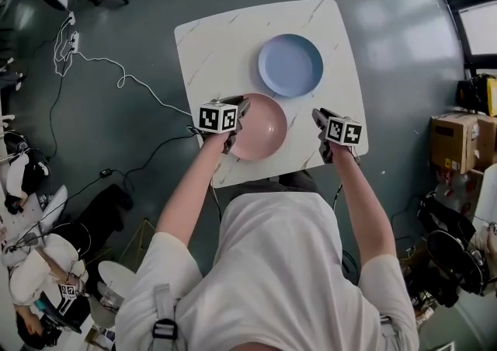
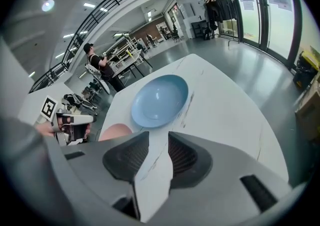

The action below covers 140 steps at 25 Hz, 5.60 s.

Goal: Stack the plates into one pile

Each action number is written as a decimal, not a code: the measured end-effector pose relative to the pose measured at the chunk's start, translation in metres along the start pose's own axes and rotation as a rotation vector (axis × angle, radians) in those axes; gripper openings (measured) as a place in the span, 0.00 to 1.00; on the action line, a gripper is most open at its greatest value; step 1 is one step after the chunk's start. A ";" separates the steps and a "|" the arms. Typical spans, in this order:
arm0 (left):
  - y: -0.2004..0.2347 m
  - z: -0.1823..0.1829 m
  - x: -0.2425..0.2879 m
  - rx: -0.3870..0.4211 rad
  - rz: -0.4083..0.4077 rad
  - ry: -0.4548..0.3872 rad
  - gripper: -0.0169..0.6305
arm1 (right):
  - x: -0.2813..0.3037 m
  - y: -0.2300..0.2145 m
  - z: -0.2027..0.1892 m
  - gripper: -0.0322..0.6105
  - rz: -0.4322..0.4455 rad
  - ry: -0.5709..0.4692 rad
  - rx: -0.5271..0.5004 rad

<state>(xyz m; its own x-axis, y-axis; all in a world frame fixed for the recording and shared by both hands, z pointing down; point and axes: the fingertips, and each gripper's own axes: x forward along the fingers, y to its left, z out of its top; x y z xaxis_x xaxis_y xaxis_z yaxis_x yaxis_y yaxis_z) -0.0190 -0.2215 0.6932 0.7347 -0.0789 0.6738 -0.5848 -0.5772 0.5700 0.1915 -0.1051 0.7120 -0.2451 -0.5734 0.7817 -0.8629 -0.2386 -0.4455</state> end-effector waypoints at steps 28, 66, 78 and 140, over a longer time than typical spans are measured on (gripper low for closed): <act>0.022 0.056 0.090 0.078 0.063 0.155 0.22 | 0.067 -0.063 0.043 0.24 0.072 0.000 0.134; 0.060 0.053 0.158 -0.009 0.114 0.337 0.16 | 0.118 -0.081 0.070 0.18 0.100 0.015 0.242; 0.037 0.058 0.136 -0.006 0.091 0.274 0.15 | 0.096 -0.073 0.069 0.18 0.087 0.028 0.166; 0.047 -0.175 -0.063 -0.346 0.115 0.122 0.17 | 0.064 0.084 -0.108 0.18 0.087 0.324 -0.206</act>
<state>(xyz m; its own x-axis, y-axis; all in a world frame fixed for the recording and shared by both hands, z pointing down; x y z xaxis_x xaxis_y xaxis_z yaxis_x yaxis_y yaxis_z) -0.1529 -0.1012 0.7601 0.6234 -0.0175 0.7817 -0.7578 -0.2597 0.5985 0.0557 -0.0772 0.7711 -0.4198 -0.2995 0.8568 -0.8953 -0.0187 -0.4451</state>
